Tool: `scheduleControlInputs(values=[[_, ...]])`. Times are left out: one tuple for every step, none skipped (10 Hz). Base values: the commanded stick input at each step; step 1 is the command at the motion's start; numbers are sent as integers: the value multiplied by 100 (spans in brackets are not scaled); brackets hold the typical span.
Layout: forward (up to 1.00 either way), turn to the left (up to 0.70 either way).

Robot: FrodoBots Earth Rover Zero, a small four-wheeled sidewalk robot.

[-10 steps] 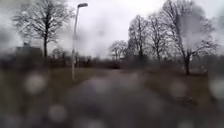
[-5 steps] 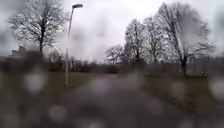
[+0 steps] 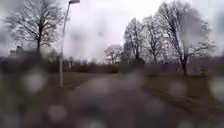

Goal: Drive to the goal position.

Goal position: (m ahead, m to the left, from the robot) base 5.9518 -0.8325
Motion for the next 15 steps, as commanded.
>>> scheduleControlInputs(values=[[85, 0], [85, 0], [85, 34], [85, 34], [85, 34], [85, 34], [85, 34], [85, 4], [85, 0], [85, 0], [85, 0], [85, 0], [85, 0], [85, 0], [85, 0]])
